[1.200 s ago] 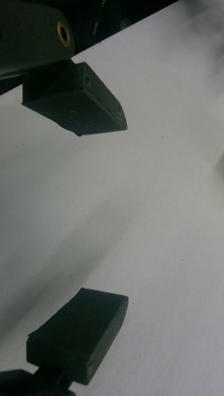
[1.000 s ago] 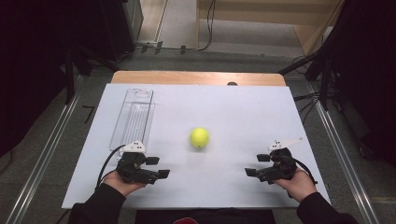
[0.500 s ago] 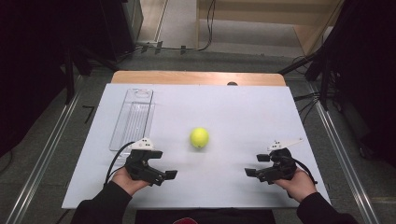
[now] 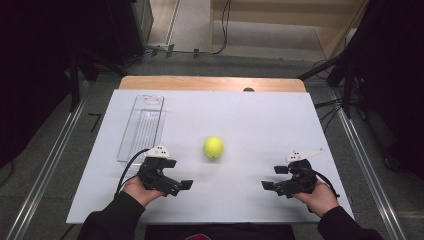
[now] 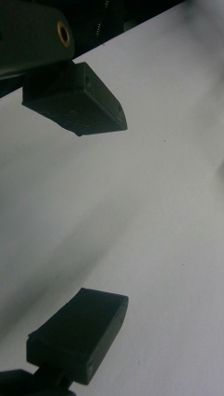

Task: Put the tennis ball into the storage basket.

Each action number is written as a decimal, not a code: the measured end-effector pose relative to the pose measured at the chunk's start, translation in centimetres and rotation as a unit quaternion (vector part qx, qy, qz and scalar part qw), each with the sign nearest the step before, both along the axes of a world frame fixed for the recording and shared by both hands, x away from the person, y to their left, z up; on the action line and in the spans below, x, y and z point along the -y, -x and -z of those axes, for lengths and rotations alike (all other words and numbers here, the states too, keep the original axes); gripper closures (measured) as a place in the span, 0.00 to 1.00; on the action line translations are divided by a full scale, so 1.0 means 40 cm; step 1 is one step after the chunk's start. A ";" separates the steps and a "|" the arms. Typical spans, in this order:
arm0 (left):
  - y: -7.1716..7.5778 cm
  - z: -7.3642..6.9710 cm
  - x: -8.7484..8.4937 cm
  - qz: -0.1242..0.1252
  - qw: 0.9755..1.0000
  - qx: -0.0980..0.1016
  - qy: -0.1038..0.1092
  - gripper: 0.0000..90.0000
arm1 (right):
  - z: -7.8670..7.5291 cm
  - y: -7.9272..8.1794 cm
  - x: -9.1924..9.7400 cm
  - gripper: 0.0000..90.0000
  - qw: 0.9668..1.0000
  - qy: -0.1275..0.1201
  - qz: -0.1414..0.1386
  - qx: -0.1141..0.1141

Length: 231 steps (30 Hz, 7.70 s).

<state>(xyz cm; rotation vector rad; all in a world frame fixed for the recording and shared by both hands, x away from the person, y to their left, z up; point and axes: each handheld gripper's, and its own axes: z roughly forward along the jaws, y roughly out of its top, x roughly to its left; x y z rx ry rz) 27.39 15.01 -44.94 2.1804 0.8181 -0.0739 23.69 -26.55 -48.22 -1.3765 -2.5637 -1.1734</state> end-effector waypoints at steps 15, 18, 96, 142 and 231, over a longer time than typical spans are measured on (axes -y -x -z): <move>-0.030 -0.012 0.033 0.002 1.000 -0.004 -0.011 0.00 | 0.001 0.000 -0.001 0.14 1.000 0.000 0.000 0.001; -0.038 -0.015 0.038 0.002 1.000 -0.007 -0.015 0.00 | 0.001 0.001 -0.001 0.14 1.000 0.001 -0.001 0.002; -0.233 -0.059 0.205 0.002 1.000 0.017 -0.023 0.03 | 0.000 0.006 -0.009 0.14 1.000 -0.008 -0.002 0.010; -0.264 -0.029 0.276 0.006 0.999 0.035 -0.034 0.03 | 0.000 -0.005 -0.018 0.14 1.000 -0.003 -0.005 0.014; -0.239 0.119 0.278 -0.007 0.995 0.049 -0.082 0.30 | 0.002 0.000 -0.025 0.14 1.000 0.000 -0.018 0.013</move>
